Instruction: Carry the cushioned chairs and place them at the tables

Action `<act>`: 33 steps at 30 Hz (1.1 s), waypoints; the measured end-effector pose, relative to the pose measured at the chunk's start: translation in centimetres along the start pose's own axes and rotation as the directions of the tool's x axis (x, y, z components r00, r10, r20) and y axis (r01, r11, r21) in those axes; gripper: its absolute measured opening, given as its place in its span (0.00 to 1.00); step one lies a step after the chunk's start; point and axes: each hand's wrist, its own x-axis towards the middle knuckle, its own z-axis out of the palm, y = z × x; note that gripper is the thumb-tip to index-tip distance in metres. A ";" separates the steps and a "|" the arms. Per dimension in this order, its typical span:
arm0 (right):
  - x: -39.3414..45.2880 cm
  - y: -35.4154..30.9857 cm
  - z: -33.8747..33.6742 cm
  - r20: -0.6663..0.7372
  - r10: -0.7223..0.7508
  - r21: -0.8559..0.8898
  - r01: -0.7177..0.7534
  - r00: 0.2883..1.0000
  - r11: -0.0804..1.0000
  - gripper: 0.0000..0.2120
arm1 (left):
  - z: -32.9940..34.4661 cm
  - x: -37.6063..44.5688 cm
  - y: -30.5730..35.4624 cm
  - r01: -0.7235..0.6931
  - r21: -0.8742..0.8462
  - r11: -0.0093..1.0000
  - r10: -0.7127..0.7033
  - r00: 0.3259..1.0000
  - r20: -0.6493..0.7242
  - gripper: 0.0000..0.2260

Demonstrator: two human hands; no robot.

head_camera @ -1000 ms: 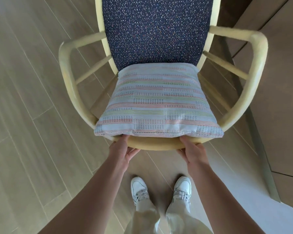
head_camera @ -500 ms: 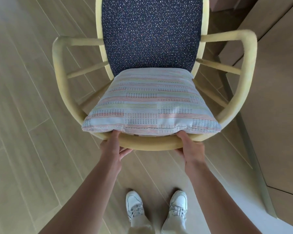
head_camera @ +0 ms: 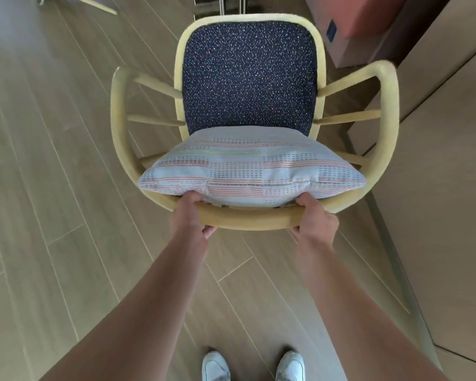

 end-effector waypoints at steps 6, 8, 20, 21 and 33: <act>0.8 -4.0 4.3 -0.089 -0.058 -0.006 0.057 0.994 0.998 0.05 | 4.1 -0.3 3.8 -0.112 0.043 0.993 0.117 0.985 -0.126 0.04; 1.2 -5.0 5.5 -0.112 -0.084 0.000 0.085 0.990 0.996 0.05 | 5.3 -0.4 4.8 -0.163 0.037 0.986 0.167 0.972 -0.168 0.05; 2.1 -9.1 9.9 -0.189 -0.181 -0.014 0.182 0.965 0.983 0.08 | 9.4 0.1 9.4 -0.206 0.036 0.978 0.209 0.952 -0.222 0.07; 2.2 -9.4 10.2 -0.187 -0.181 -0.014 0.182 0.965 0.983 0.08 | 9.7 0.1 9.8 -0.208 0.031 0.978 0.210 0.952 -0.221 0.07; 3.8 -13.0 13.4 -0.196 -0.190 -0.021 0.190 0.962 0.982 0.12 | 13.1 0.4 13.4 -0.180 0.000 0.984 0.175 0.955 -0.238 0.04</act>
